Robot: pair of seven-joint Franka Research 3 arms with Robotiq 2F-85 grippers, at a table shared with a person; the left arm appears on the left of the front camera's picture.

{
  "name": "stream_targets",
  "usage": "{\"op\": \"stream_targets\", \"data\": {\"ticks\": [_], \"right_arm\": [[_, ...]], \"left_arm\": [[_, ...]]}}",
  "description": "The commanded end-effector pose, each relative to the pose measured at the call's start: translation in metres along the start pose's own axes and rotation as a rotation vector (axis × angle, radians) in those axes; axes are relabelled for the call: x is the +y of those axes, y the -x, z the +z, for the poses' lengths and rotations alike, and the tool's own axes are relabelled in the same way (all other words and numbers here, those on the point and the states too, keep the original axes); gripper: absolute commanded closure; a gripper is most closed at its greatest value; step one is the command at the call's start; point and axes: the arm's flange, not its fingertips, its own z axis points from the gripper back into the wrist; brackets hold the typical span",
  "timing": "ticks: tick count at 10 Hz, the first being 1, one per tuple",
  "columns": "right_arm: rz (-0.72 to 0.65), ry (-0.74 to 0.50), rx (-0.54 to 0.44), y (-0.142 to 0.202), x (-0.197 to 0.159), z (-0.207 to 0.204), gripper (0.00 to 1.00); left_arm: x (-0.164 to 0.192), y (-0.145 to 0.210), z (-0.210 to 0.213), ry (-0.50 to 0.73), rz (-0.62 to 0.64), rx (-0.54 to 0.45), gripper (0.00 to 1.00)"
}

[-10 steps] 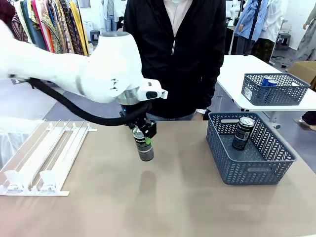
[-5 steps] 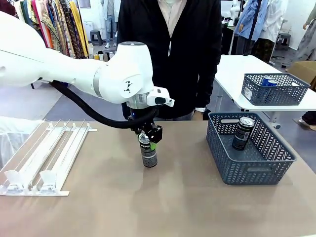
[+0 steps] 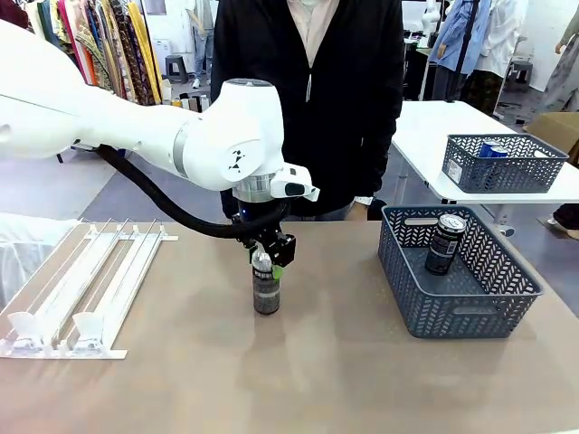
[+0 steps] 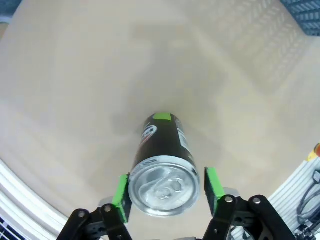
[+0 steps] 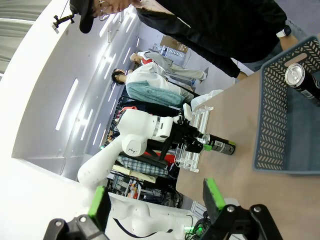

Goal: Retrieve and store the cans from the dispenser.
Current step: Pick up one can from the Automatic Can Dispenser and place it in the middle of the table.

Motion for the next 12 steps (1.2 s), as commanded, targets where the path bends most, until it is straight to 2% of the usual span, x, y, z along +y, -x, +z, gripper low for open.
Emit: {"op": "stream_targets", "data": {"ticks": [1,4,6,7,8,9,10,11,12], "right_arm": [[0.019,-0.025,-0.015,-0.002,0.002,-0.002,0.00],[0.019,-0.025,-0.015,-0.002,0.002,-0.002,0.00],[0.019,-0.025,-0.015,-0.002,0.002,-0.002,0.00],[0.019,-0.025,-0.015,-0.002,0.002,-0.002,0.00],[0.019,-0.025,-0.015,-0.002,0.002,-0.002,0.00],[0.019,-0.025,-0.015,-0.002,0.002,-0.002,0.00],[0.019,-0.025,-0.015,-0.002,0.002,-0.002,0.00],[0.019,-0.025,-0.015,-0.002,0.002,-0.002,0.00],[0.019,-0.025,-0.015,-0.002,0.002,-0.002,0.00]], "left_arm": [[-0.002,-0.004,0.005,-0.047,0.016,-0.001,0.00],[-0.001,0.000,0.012,-0.070,0.036,-0.012,0.00],[0.005,0.025,0.051,-0.061,0.092,-0.065,0.00],[0.010,0.050,0.076,-0.005,0.118,-0.068,0.00],[0.016,0.078,0.096,0.032,0.141,-0.063,0.00],[0.031,0.125,0.122,0.151,0.169,-0.101,0.00],[0.051,0.164,0.140,0.268,0.211,-0.185,0.00],[0.086,0.222,0.159,0.384,0.338,-0.328,0.00],[0.118,0.279,0.166,0.446,0.477,-0.457,0.00]]}}
